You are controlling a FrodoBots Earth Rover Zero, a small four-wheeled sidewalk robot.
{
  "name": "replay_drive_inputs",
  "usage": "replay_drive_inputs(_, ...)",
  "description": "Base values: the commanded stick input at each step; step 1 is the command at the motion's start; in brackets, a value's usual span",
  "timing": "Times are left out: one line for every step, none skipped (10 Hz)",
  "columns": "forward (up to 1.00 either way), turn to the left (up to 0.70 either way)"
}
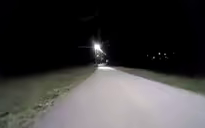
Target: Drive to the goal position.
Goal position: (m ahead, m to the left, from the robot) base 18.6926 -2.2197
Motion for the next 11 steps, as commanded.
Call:
replay_drive_inputs(0.70, 0.00)
replay_drive_inputs(0.70, 0.00)
replay_drive_inputs(0.70, 0.00)
replay_drive_inputs(0.70, 0.00)
replay_drive_inputs(0.70, 0.00)
replay_drive_inputs(0.70, 0.00)
replay_drive_inputs(0.70, 0.00)
replay_drive_inputs(0.70, 0.00)
replay_drive_inputs(0.70, 0.00)
replay_drive_inputs(0.70, 0.00)
replay_drive_inputs(0.70, 0.00)
